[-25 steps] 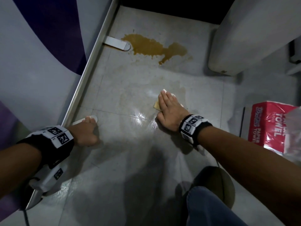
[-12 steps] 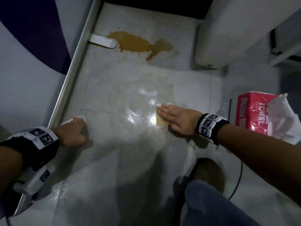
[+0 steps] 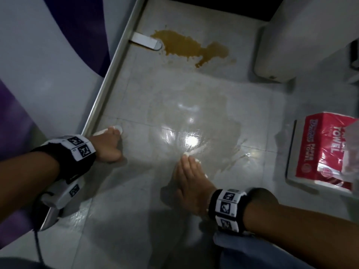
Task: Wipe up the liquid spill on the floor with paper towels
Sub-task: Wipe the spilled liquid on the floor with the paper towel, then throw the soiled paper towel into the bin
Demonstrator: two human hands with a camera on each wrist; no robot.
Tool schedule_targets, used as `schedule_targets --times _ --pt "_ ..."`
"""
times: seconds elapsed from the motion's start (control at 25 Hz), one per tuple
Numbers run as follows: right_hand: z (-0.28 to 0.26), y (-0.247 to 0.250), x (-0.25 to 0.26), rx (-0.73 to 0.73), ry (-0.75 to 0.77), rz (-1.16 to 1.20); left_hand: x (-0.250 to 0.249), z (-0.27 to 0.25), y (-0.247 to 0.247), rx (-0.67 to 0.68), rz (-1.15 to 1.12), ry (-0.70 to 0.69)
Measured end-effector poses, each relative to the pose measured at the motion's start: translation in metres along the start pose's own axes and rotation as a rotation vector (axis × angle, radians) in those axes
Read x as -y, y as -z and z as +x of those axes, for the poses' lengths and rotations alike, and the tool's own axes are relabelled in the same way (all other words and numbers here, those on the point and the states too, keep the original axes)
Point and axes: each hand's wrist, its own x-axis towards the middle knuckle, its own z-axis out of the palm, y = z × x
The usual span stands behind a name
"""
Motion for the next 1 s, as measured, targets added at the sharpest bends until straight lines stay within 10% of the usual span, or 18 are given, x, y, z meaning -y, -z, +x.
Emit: schedule_targets --times 0.36,0.76,1.0 --pt "0.088 0.010 0.000 0.128 0.882 -0.292 0.001 0.007 -0.003 0.013 0.064 0.048" --pt "0.108 0.104 -0.125 -0.168 -0.066 -0.086 -0.007 0.008 0.009 -0.036 0.034 0.034" --pt "0.046 0.044 -0.111 -0.290 0.052 0.028 -0.029 -0.006 0.018 0.028 0.086 0.084"
